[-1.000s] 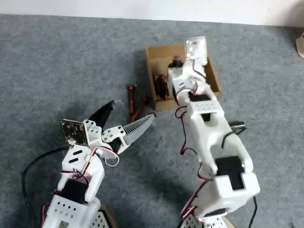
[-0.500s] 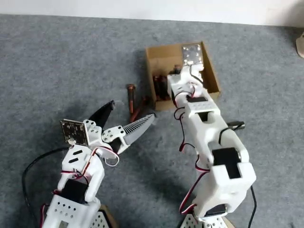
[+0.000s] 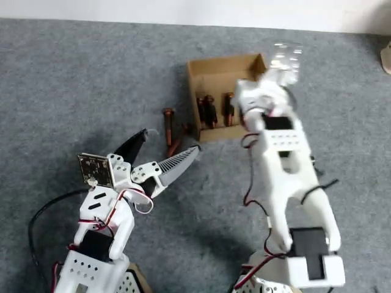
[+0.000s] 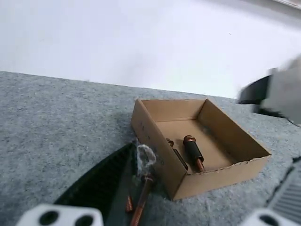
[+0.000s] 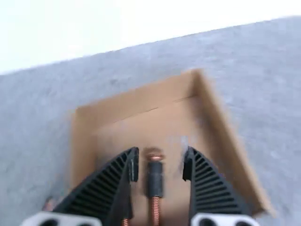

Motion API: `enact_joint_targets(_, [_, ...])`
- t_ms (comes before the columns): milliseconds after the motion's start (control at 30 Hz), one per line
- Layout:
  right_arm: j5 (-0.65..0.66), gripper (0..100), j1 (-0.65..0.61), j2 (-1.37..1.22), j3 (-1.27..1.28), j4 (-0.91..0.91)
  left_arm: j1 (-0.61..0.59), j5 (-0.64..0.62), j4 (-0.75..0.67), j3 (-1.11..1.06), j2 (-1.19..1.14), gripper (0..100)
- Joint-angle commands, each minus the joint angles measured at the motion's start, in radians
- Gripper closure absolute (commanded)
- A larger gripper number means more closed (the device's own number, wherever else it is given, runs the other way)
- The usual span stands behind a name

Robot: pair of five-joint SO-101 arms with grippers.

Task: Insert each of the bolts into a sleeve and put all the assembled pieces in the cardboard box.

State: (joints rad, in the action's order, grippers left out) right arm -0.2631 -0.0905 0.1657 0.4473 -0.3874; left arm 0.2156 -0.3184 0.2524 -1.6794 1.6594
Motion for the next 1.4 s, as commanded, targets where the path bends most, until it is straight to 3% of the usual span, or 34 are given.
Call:
enact_joint_targets(0, [-0.121,86.0,0.101,0.107,-0.045,-0.093,0.019,0.006,-0.002,-0.024,0.002,55])
enact_joint_targets(167, [-0.315,86.0,0.171,0.183,0.012,-0.219,0.019,0.006,0.0,-0.024,0.002,55])
enact_joint_targets(467, [-0.517,86.0,0.282,0.308,0.291,-0.252,0.019,0.006,0.0,-0.024,0.002,55])
enact_joint_targets(667, [-0.508,86.0,0.309,0.269,0.36,-0.337,0.021,0.006,0.0,-0.024,0.002,55])
enact_joint_targets(1067, [-0.502,86.0,0.444,0.127,0.358,-0.334,0.021,0.006,0.0,-0.024,0.004,55])
enact_joint_targets(1367, [-0.502,86.0,0.478,-0.085,0.209,-0.334,0.021,0.006,0.0,-0.024,0.004,55])
